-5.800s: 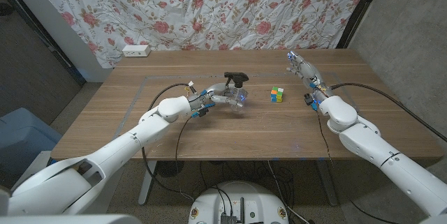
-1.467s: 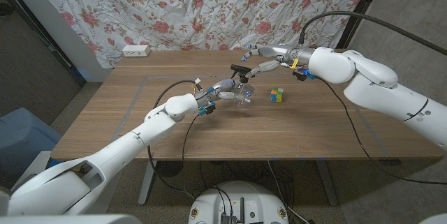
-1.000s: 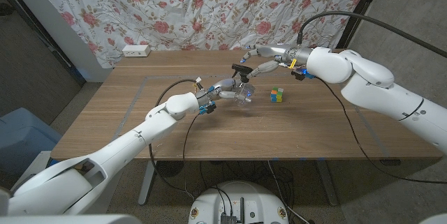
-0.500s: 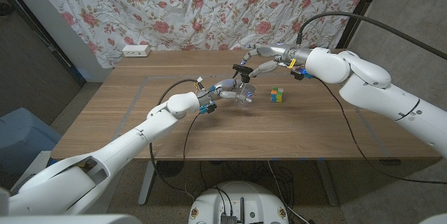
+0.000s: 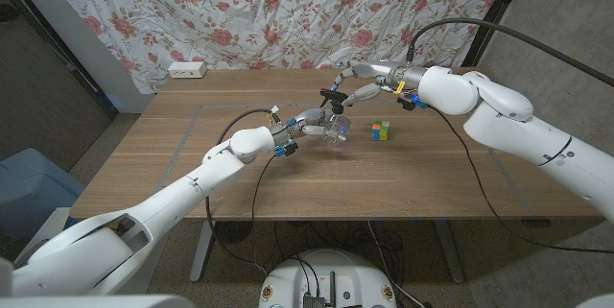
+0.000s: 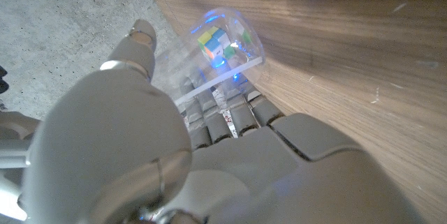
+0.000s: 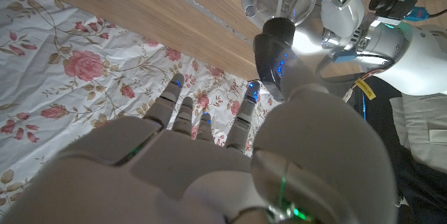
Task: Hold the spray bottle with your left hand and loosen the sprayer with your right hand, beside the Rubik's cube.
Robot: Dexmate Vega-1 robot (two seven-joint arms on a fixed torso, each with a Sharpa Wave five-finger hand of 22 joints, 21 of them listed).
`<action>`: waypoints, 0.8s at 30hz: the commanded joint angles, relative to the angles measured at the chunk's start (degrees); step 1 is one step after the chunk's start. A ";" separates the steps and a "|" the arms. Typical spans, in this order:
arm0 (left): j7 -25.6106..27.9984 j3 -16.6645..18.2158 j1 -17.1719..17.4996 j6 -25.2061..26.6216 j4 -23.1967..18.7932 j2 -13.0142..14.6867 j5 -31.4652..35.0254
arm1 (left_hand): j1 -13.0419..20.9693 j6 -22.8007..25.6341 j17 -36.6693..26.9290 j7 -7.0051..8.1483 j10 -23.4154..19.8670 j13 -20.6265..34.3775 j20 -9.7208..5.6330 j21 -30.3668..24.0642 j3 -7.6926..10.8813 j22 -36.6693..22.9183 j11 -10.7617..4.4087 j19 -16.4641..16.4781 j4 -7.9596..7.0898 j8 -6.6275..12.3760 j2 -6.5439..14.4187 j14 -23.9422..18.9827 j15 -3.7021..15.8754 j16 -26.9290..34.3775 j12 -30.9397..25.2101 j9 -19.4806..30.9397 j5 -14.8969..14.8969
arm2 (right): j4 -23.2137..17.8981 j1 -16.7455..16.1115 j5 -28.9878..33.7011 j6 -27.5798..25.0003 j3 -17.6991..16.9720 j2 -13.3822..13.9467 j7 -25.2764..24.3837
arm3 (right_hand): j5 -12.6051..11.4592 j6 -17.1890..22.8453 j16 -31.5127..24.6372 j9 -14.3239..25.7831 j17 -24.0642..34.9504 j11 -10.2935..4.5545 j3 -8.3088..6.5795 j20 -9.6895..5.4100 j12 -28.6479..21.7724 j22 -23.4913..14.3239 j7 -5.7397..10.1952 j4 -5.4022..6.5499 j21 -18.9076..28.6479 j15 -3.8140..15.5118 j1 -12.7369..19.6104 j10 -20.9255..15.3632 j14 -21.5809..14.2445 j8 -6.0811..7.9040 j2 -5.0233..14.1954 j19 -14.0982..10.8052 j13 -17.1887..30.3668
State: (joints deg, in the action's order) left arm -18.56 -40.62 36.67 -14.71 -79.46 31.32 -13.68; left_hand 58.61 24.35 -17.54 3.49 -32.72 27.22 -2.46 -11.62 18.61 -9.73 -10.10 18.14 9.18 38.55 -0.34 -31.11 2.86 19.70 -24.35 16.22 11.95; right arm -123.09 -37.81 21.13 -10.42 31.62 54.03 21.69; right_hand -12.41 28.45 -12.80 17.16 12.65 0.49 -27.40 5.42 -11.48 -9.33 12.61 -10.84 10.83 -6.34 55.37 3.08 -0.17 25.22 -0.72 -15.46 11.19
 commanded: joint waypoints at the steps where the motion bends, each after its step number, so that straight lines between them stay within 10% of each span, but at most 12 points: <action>1: -0.15 -0.18 -0.14 -0.19 0.09 -0.09 0.25 | -1.94 0.59 0.00 -0.04 -0.77 0.29 -1.89 0.26 0.51 -0.30 0.06 -0.09 -0.17 0.18 2.24 -0.02 7.65 -0.08 0.07 -0.03 0.43 | 1.18 -0.14 -1.47 0.82 -0.06 -0.68 -0.64 | 0.02 2.21 -0.37 0.59 0.17 -0.94 -0.85 -0.44 -0.29 -0.21 0.00 0.18 0.06 0.62 2.89 -0.28 -0.11 1.38 0.67 -0.34 0.10; 24: -0.74 -0.71 -0.76 -0.44 1.42 -1.07 0.12 | -2.33 0.57 0.10 -0.15 -1.03 0.39 -1.84 0.24 0.66 -0.30 0.11 -0.06 -0.16 0.20 2.72 -0.01 7.62 -0.24 0.45 -0.62 0.41 | 3.71 -0.31 -8.40 2.66 -1.11 -1.03 -1.86 | -0.82 6.99 -1.02 1.74 0.76 -2.73 -1.75 -2.21 -0.75 -0.26 0.10 0.46 0.03 2.74 7.89 -2.85 -0.89 4.24 3.15 -0.71 0.05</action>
State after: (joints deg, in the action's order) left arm -19.15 -41.11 36.06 -15.11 -78.46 30.63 -13.55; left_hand 58.58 24.46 -17.27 3.36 -33.15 27.51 -2.46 -11.62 18.76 -9.73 -9.91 18.14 9.03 38.54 -0.37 -31.11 2.86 19.48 -23.90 15.62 11.96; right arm -120.61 -38.22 15.45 -8.71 30.83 53.15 20.46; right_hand -12.78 34.51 -13.37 18.58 13.20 -1.90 -28.50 3.86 -11.91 -9.48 12.71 -10.36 10.83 -3.95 62.39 0.65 -1.12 29.05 1.92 -15.95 11.19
